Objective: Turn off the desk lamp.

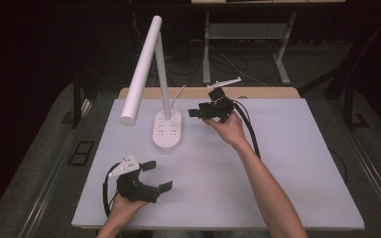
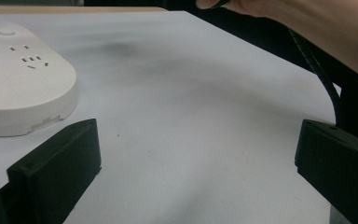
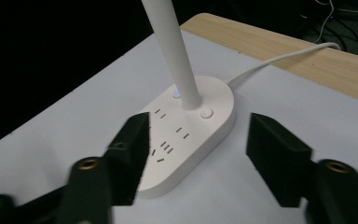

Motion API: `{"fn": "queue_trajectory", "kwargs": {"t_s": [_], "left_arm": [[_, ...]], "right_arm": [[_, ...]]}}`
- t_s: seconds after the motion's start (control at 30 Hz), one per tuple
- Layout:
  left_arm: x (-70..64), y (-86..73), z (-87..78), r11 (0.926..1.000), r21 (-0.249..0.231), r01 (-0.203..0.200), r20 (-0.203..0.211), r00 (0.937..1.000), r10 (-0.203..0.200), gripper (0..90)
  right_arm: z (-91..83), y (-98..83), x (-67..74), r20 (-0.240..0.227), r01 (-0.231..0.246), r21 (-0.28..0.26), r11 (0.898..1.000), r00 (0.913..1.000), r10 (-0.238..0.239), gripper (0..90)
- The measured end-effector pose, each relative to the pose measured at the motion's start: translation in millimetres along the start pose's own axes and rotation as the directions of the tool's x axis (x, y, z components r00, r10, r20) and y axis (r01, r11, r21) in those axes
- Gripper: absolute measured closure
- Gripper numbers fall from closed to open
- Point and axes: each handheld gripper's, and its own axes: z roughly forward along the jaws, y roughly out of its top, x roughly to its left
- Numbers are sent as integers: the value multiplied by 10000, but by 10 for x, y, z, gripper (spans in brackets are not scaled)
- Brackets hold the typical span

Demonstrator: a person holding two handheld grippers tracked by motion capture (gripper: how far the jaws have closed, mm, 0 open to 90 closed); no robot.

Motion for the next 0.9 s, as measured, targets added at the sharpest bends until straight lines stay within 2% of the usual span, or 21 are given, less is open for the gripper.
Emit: {"fn": "queue_trajectory", "kwargs": {"t_s": [0.1,0.27,0.4,0.6,0.9], "left_arm": [[-5,1,5,10000,69,-46,25,10000,46,0],[-7,0,9,10000,52,-3,-5,10000,3,0],[-14,0,9,10000,40,-13,-23,10000,13,0],[-20,-1,16,10000,83,-48,-49,10000,48,0],[-32,-6,14,10000,59,-8,-36,10000,8,0]], "right_arm": [[-159,-32,-7,-68,-15,-48,10000,10000,15,165],[-431,-164,-15,-151,-82,-187,9998,9999,79,5],[-655,-300,-30,-65,89,-275,9996,9999,-90,5],[-970,-532,-27,-19,-31,-239,9997,10000,31,5],[-1320,-929,19,-16,-218,-491,9986,9998,218,5]]}}
